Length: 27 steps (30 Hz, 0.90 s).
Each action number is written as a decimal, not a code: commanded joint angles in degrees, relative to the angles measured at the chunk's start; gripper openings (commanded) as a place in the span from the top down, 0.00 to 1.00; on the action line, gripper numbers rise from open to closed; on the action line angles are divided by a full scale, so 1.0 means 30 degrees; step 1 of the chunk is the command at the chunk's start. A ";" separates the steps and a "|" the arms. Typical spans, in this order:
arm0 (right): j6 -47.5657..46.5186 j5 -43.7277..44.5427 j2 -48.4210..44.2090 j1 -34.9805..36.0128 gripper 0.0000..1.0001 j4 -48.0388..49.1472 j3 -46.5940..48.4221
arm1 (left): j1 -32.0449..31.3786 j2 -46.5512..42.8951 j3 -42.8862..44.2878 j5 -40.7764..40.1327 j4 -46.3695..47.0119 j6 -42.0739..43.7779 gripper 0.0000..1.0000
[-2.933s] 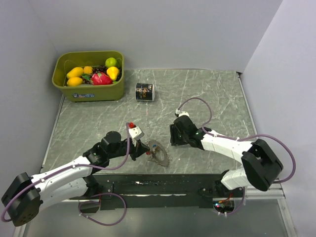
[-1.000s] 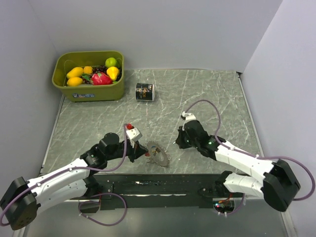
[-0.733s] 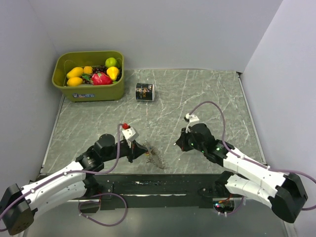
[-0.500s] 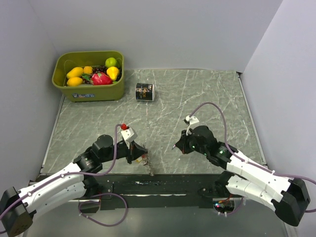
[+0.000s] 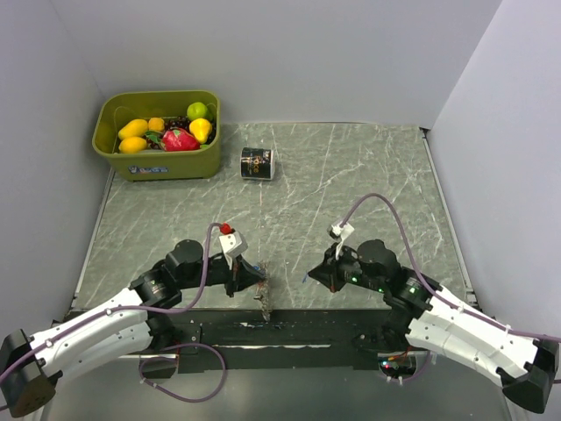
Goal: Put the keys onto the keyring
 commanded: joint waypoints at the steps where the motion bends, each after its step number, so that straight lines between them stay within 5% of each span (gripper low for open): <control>1: -0.1045 -0.2200 -0.1543 0.0342 1.00 0.1671 -0.0488 | -0.0478 0.0107 0.1667 0.0906 0.0362 0.0414 0.99; 27: -0.1982 -0.2995 0.1351 0.1569 1.00 0.1527 0.2406 | -0.1650 0.0959 0.1375 -0.0559 0.0653 0.0708 0.99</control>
